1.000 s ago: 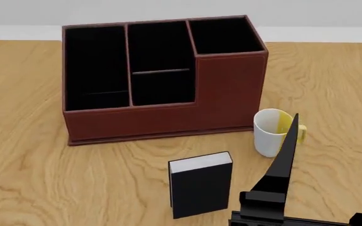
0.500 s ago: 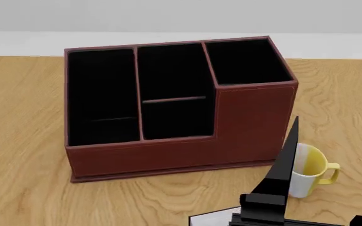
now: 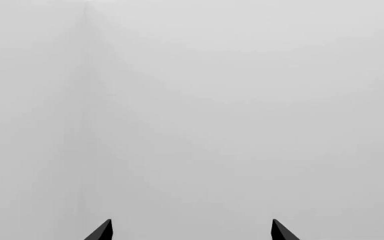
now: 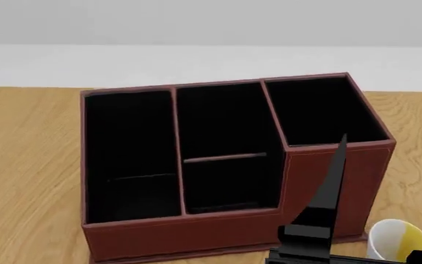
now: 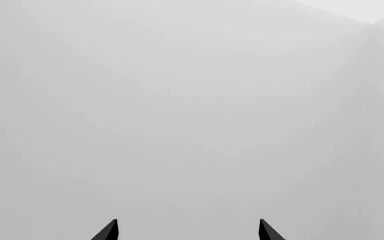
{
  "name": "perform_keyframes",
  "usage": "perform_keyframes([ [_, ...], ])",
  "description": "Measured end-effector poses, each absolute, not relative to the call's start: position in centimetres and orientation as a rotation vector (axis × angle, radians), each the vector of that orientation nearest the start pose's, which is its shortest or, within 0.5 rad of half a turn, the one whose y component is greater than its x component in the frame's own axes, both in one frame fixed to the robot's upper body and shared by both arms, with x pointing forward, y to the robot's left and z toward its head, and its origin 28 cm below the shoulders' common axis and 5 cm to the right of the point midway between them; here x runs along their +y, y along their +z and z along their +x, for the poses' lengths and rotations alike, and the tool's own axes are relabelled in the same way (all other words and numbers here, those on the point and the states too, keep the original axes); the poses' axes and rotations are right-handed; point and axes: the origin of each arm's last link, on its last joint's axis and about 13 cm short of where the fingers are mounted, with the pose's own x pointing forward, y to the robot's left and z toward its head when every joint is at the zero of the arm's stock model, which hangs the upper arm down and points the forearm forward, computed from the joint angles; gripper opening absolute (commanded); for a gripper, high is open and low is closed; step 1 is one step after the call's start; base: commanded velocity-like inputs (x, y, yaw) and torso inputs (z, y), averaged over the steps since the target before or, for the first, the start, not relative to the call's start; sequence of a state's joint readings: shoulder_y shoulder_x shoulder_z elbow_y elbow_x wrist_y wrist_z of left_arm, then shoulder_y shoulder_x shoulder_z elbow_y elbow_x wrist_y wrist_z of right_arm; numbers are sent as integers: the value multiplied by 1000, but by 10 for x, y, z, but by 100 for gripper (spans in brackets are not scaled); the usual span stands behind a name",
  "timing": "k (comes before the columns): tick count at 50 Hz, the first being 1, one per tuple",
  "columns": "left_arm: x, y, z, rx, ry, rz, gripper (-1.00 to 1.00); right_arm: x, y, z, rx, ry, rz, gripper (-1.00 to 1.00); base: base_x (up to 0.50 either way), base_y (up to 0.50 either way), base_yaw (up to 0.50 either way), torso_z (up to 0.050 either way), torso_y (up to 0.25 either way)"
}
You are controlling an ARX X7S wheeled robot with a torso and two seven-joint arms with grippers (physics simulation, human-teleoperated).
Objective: Pick up the book and place it in the front compartment of the caddy.
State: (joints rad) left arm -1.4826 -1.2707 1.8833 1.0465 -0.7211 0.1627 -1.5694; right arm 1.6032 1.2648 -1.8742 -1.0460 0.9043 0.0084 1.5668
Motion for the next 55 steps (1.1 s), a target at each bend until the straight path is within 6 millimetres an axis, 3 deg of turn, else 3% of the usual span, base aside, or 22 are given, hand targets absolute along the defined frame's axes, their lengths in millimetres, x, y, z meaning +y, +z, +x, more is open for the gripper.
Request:
perform_keyframes([
  [15, 225, 224, 126, -482, 99, 56, 100, -122, 230, 133, -423, -165, -193, 100, 340, 0, 0, 0, 1],
  [32, 225, 225, 126, -485, 96, 56, 100, -124, 233, 133, -419, -145, -198, 100, -2, 0, 0, 0, 1],
  [44, 225, 223, 126, -486, 91, 44, 100, -143, 263, 137, -350, -18, -316, 100, 0, 0, 0, 0, 0],
  [55, 224, 223, 127, -496, 85, 33, 100, -155, 294, 153, -200, 266, -433, 100, 0, 0, 0, 0, 0],
])
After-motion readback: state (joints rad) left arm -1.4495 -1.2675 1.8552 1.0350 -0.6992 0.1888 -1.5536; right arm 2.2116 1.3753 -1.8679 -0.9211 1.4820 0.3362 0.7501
